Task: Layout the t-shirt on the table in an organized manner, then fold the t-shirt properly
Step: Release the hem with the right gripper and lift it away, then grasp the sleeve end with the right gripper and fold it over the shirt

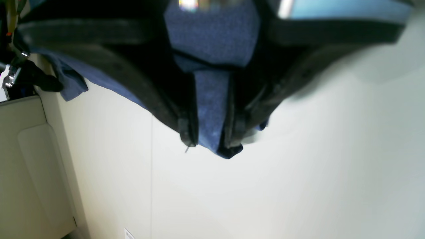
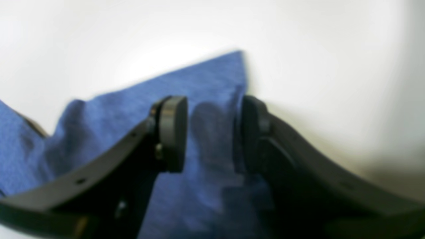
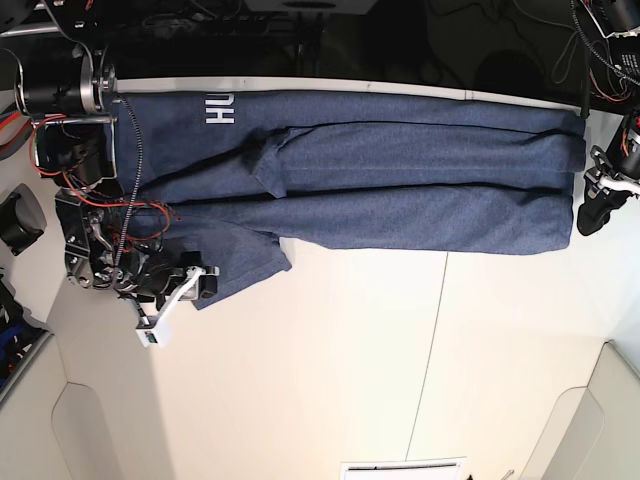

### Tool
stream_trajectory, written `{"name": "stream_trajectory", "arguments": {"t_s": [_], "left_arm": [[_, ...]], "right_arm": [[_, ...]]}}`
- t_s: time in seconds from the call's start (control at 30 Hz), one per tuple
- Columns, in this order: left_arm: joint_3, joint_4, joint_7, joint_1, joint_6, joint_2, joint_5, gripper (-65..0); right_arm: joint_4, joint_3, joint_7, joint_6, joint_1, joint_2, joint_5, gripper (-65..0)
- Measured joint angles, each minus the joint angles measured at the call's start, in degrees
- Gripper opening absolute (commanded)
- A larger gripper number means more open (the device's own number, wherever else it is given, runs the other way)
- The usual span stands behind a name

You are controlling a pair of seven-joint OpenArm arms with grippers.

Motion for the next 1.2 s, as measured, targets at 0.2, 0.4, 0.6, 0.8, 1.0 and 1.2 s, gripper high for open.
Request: {"name": "stream_trajectory", "arguments": {"t_s": [0.2,0.4,0.6,0.8,1.0,1.2], "left_arm": [[0.00,0.00,0.00,0.00,0.00,0.00,-0.04,-46.9],[0.00,0.00,0.00,0.02,0.00,0.00,0.00,-46.9],[-0.02,0.00,-0.02,0.04,0.00,0.00,0.00,-46.9],[0.00,0.00,-0.02,0.02,0.00,0.04,-0.02,-46.9],[0.00,0.00,-0.02,0.00,0.00,0.02,-0.02,-46.9],[0.00,0.00,-0.02,0.00,0.00,0.02,-0.04,-46.9]], "right_arm": [[0.28,-2.23,0.57,-0.11,-0.02,-0.15,-0.17,-65.0],[8.11,-2.49,-8.20,-0.66,-1.51,-0.22,0.24,-65.0],[31.01,-2.49,-13.35,-1.05,-8.96,-0.17,1.60,-65.0],[50.95,-2.49,-21.22,-0.94,-21.31,-0.20,5.49,-65.0],[61.88,-2.51,-23.17,-0.04,-34.86,-0.15,12.81,-65.0],[66.01,-2.49,-23.76,1.05,-42.77,-0.17,16.44,-65.0]]}}
